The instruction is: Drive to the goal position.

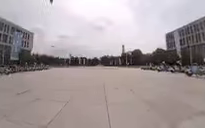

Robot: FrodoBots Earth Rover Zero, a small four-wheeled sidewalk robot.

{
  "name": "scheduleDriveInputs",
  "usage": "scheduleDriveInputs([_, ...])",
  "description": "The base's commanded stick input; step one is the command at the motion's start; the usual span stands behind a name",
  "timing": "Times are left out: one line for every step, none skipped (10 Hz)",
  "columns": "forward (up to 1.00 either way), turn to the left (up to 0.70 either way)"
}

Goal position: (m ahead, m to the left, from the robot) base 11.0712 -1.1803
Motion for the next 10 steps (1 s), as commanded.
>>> scheduleDriveInputs([0.7, 0.01])
scheduleDriveInputs([0.7, 0.01])
scheduleDriveInputs([0.7, 0.01])
scheduleDriveInputs([0.7, 0.01])
scheduleDriveInputs([0.7, 0.01])
scheduleDriveInputs([0.7, 0.01])
scheduleDriveInputs([0.7, 0.01])
scheduleDriveInputs([0.7, 0.01])
scheduleDriveInputs([0.7, 0.01])
scheduleDriveInputs([0.7, 0.01])
